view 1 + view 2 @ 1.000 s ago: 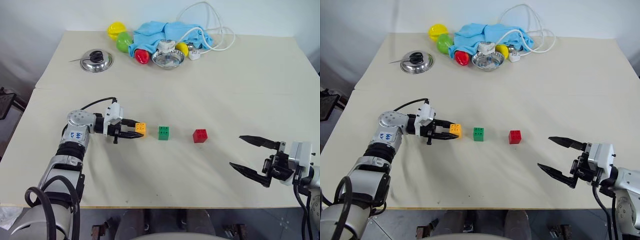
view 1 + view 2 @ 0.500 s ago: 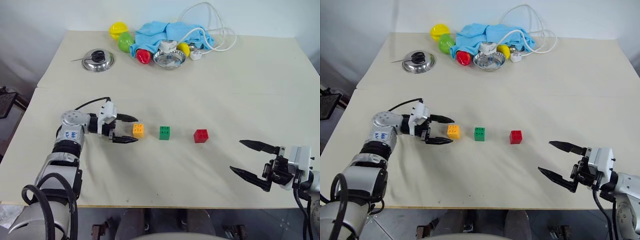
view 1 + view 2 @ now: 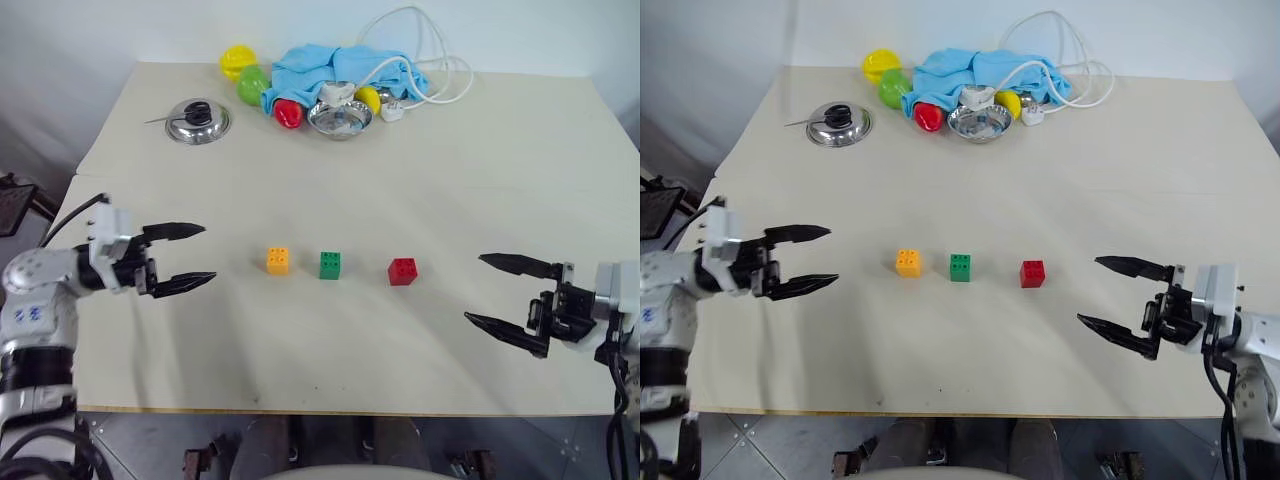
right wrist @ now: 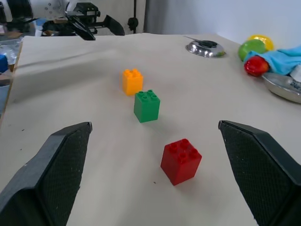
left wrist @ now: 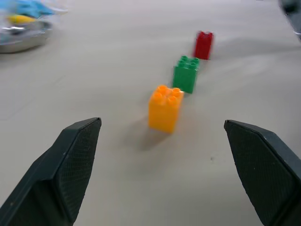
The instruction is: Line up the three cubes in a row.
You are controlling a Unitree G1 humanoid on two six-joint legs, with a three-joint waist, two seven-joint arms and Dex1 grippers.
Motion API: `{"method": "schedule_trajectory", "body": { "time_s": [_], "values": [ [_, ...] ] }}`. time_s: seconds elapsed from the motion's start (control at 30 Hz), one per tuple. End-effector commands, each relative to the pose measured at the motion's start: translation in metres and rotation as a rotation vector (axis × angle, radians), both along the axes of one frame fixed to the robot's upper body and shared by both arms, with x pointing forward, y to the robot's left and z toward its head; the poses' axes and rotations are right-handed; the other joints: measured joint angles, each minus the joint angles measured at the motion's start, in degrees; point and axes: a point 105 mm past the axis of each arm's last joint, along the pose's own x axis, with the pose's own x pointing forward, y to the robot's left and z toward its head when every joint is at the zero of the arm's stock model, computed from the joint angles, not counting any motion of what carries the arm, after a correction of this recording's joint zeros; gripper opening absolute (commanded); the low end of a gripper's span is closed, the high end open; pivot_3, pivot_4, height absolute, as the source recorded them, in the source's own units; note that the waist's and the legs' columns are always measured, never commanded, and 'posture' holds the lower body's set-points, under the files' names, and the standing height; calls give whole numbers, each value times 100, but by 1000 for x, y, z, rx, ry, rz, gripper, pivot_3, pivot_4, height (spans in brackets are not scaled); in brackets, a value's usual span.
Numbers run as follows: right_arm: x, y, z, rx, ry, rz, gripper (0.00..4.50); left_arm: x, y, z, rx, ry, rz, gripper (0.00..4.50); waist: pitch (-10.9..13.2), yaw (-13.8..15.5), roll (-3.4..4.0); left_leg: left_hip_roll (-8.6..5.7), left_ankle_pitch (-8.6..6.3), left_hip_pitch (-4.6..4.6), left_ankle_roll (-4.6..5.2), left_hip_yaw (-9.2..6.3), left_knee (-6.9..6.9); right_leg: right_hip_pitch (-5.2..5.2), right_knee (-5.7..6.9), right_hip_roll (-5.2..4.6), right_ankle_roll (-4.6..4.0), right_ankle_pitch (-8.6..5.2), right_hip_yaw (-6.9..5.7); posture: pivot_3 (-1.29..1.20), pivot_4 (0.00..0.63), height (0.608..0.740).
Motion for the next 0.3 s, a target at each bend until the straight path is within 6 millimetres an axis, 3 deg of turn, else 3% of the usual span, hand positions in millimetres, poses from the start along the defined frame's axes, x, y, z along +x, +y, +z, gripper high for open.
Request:
{"method": "schedule_trajectory", "body": {
  "time_s": [0.03,0.3],
  "values": [
    [4,-5,2,-27,-9,26,4500,-7,1,20,-40,-95,64,4461,0,8,0,0,0,-1,0,-2,0,0,-1,-1,0,0,-2,0,150,740],
    [18,-7,-1,-57,-16,52,4500,-19,-5,3,-28,-82,88,4461,1,-16,3,-3,0,0,-1,2,-1,0,-1,-1,0,0,-3,0,150,740]
  ]
}}
